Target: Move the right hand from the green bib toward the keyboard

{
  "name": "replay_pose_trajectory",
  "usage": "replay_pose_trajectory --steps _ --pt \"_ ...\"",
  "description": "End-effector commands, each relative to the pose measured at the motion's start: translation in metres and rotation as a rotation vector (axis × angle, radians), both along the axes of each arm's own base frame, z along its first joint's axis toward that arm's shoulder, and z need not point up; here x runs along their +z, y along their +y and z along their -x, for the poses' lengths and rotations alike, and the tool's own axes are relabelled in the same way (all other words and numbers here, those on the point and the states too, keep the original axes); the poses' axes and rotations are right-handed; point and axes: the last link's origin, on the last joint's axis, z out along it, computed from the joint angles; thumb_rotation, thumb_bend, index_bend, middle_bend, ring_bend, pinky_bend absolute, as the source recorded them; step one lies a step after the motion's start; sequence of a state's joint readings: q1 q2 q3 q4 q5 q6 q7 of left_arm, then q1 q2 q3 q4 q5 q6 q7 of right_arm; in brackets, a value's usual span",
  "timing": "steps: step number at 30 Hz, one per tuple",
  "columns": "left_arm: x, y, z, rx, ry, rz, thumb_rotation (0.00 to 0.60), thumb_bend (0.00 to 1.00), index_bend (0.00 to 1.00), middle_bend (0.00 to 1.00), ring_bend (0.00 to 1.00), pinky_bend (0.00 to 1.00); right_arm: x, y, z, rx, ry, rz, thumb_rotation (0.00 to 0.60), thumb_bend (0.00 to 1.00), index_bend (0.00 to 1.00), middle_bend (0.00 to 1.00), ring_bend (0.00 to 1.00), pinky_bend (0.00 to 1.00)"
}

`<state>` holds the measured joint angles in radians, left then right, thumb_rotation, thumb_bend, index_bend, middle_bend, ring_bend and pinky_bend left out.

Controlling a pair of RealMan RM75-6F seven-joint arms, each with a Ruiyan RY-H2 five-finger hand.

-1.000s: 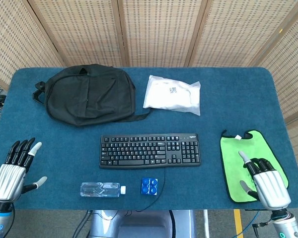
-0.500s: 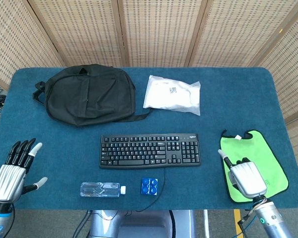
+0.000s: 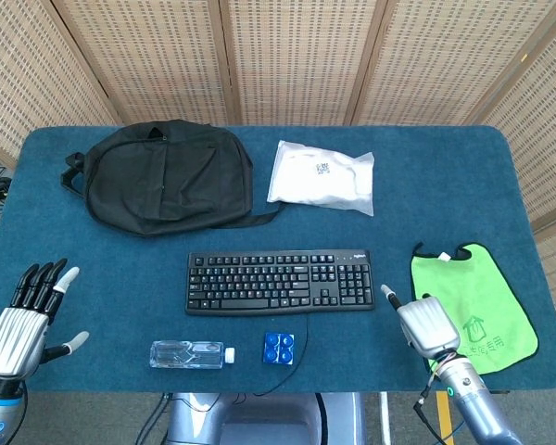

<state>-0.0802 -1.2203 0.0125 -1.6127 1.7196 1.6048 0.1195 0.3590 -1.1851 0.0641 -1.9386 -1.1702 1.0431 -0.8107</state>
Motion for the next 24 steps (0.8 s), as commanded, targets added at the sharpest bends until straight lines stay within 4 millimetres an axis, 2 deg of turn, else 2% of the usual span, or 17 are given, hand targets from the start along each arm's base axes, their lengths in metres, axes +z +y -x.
replay_pose_trajectory --steps 1,14,24 --pt "0.000 0.000 0.000 0.000 0.006 -0.001 0.600 0.00 0.00 0.00 0.00 0.00 -0.007 -0.005 -0.005 -0.004 0.007 -0.017 0.600 0.65 0.08 0.73 0.62 0.46" --pt "-0.002 0.002 0.001 0.007 0.017 -0.001 0.600 0.00 0.00 0.00 0.00 0.00 -0.025 -0.024 -0.020 -0.022 0.049 -0.055 0.600 0.65 0.09 0.73 0.62 0.46" --pt "-0.003 0.002 0.002 0.011 0.016 0.007 0.600 0.00 0.00 0.00 0.00 0.00 -0.025 -0.038 -0.017 -0.080 0.055 -0.047 0.600 0.66 0.09 0.73 0.62 0.47"
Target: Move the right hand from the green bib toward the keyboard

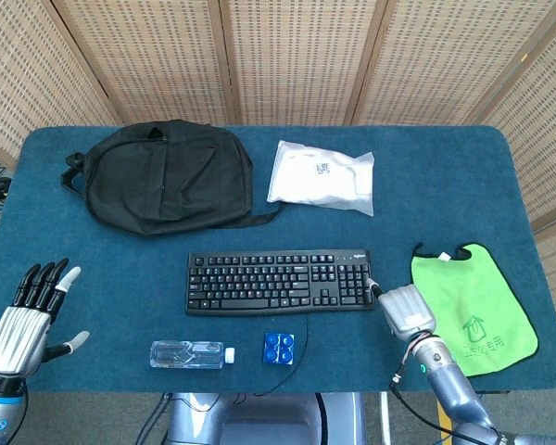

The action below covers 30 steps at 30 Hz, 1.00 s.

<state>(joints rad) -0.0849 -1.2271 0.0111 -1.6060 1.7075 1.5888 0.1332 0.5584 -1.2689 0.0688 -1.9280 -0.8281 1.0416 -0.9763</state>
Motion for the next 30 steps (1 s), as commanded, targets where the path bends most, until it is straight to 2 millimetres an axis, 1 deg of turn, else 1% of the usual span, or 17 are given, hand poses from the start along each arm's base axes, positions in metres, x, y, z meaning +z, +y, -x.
replay_pose_trajectory --steps 1,4,12,30 --pt "0.000 0.000 0.000 0.001 0.000 0.000 0.600 0.00 0.00 0.00 0.00 0.00 0.003 -0.006 0.003 -0.025 -0.009 0.012 0.600 0.66 0.09 0.73 0.62 0.47" --pt "0.000 0.001 0.000 0.002 0.001 0.000 0.600 0.00 0.00 0.00 0.00 0.00 0.005 -0.009 0.007 -0.040 -0.008 0.017 0.600 0.66 0.09 0.73 0.62 0.47" --pt "-0.001 0.001 0.000 0.007 0.004 0.002 0.600 0.00 0.00 0.00 0.00 0.00 0.001 -0.015 0.013 -0.064 -0.011 0.009 0.600 0.66 0.09 0.73 0.62 0.47" --pt "-0.002 0.003 0.003 0.021 0.006 0.007 0.600 0.00 0.00 0.00 0.00 0.00 -0.012 -0.020 0.011 -0.076 -0.020 -0.019 0.600 0.67 0.10 0.73 0.62 0.47"
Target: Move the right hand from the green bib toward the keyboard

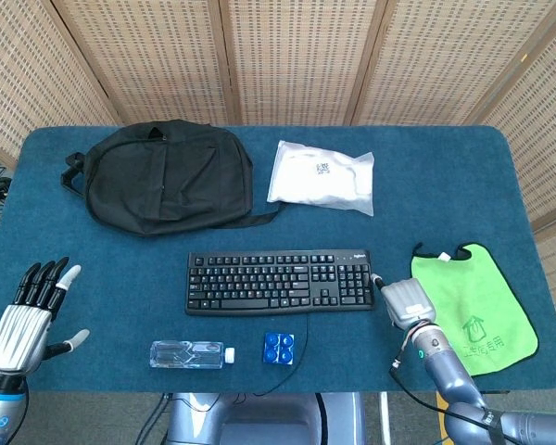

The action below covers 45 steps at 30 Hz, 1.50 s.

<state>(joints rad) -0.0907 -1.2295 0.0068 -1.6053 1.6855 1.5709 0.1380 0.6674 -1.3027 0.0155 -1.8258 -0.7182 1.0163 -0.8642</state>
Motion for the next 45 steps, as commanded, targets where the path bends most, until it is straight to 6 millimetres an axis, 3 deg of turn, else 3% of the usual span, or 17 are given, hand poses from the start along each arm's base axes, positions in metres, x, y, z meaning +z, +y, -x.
replay_pose_trajectory --steps 1,32,37,42,45 --pt "0.000 0.000 0.000 0.003 0.000 0.001 0.600 0.00 0.00 0.00 0.00 0.00 -0.001 -0.001 0.000 0.000 -0.001 -0.004 0.600 0.67 0.10 0.73 0.62 0.47" --pt "0.001 0.001 0.000 0.002 -0.013 0.004 0.600 0.00 0.00 0.00 0.00 0.00 -0.010 -0.002 0.001 -0.020 -0.012 -0.028 0.600 0.67 0.10 0.73 0.62 0.47" --pt "0.002 0.001 0.000 0.002 -0.015 0.000 0.600 0.00 0.00 0.00 0.00 0.00 0.001 -0.005 -0.008 0.007 -0.008 0.003 0.600 0.67 0.10 0.73 0.62 0.47" --pt "0.003 0.001 0.000 0.002 -0.017 -0.001 0.600 0.00 0.00 0.00 0.00 0.00 0.026 -0.004 -0.024 0.052 -0.036 0.068 0.600 0.67 0.10 0.73 0.62 0.47" --pt "0.003 0.000 0.001 0.002 -0.019 -0.002 0.600 0.00 0.00 0.00 0.00 0.00 0.043 0.002 -0.026 0.070 -0.079 0.111 0.600 0.67 0.10 0.68 0.59 0.47"
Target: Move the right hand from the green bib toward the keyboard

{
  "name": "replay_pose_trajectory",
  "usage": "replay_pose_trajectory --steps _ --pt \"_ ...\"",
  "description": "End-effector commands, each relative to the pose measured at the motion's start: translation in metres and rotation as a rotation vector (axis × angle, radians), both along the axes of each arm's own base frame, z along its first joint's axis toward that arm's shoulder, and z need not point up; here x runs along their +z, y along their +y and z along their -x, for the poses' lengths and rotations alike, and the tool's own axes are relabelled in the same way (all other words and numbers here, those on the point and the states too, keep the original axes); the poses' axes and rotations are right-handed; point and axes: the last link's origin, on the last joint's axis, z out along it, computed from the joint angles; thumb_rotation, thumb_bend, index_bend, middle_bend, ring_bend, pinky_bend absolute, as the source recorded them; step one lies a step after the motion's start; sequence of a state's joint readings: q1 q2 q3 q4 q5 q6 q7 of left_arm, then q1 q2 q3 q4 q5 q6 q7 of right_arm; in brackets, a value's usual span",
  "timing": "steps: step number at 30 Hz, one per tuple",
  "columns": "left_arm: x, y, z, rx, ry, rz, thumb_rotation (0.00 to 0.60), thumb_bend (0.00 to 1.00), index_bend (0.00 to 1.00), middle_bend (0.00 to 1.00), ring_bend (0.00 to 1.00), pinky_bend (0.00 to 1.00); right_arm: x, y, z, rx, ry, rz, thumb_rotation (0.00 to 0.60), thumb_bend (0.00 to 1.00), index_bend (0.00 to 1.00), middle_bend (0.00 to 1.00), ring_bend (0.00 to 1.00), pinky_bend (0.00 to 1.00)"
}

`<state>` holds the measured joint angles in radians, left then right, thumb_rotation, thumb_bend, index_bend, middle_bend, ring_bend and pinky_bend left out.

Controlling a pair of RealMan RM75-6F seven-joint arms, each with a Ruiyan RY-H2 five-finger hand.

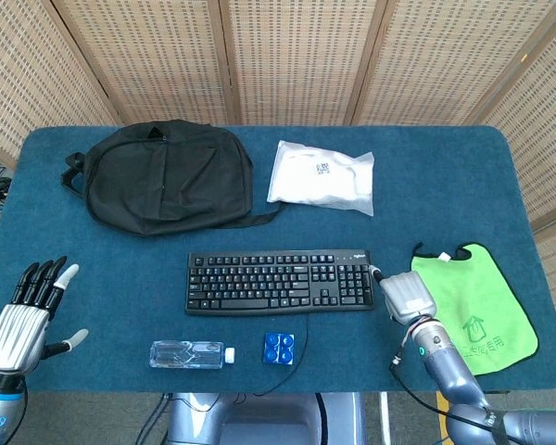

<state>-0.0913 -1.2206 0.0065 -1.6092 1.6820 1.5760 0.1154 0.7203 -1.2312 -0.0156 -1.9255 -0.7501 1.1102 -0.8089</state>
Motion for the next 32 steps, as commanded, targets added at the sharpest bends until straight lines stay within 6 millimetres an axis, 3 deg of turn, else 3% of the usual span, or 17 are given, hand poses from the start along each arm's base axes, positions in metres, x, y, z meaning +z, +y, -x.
replay_pose_trajectory --steps 1,6,10,12,19,25,32 --pt "0.000 0.000 0.000 0.001 -0.001 0.000 0.600 0.00 0.00 0.00 0.00 0.00 0.024 0.007 -0.004 0.031 -0.059 0.068 0.600 0.65 0.10 0.64 0.55 0.47" --pt "0.000 0.000 0.000 0.001 0.001 -0.001 0.600 0.00 0.00 0.00 0.00 0.00 0.049 0.030 0.009 0.073 -0.176 0.157 0.600 0.50 0.01 0.32 0.25 0.46" --pt "0.001 -0.001 -0.001 -0.001 0.001 -0.007 0.600 0.00 0.00 0.00 0.00 0.00 0.063 0.055 0.029 0.117 -0.280 0.208 0.600 0.43 0.00 0.08 0.04 0.34" --pt "0.000 -0.001 0.000 0.001 0.004 -0.006 0.600 0.00 0.00 0.00 0.00 0.00 0.067 0.067 0.041 0.144 -0.307 0.235 0.600 0.42 0.00 0.02 0.00 0.30" --pt "0.003 -0.001 0.000 0.000 0.001 -0.022 0.600 0.00 0.00 0.00 0.00 0.00 0.079 0.102 0.068 0.182 -0.371 0.318 0.600 0.32 0.00 0.00 0.00 0.11" --pt "0.003 0.000 0.003 0.011 0.004 -0.021 0.600 0.00 0.00 0.00 0.00 0.00 0.090 0.117 0.086 0.217 -0.384 0.393 0.600 0.26 0.00 0.00 0.00 0.06" --pt "0.004 0.000 0.003 0.012 0.001 -0.022 0.600 0.00 0.00 0.00 0.00 0.00 0.094 0.121 0.097 0.211 -0.380 0.419 0.600 0.26 0.00 0.00 0.00 0.06"
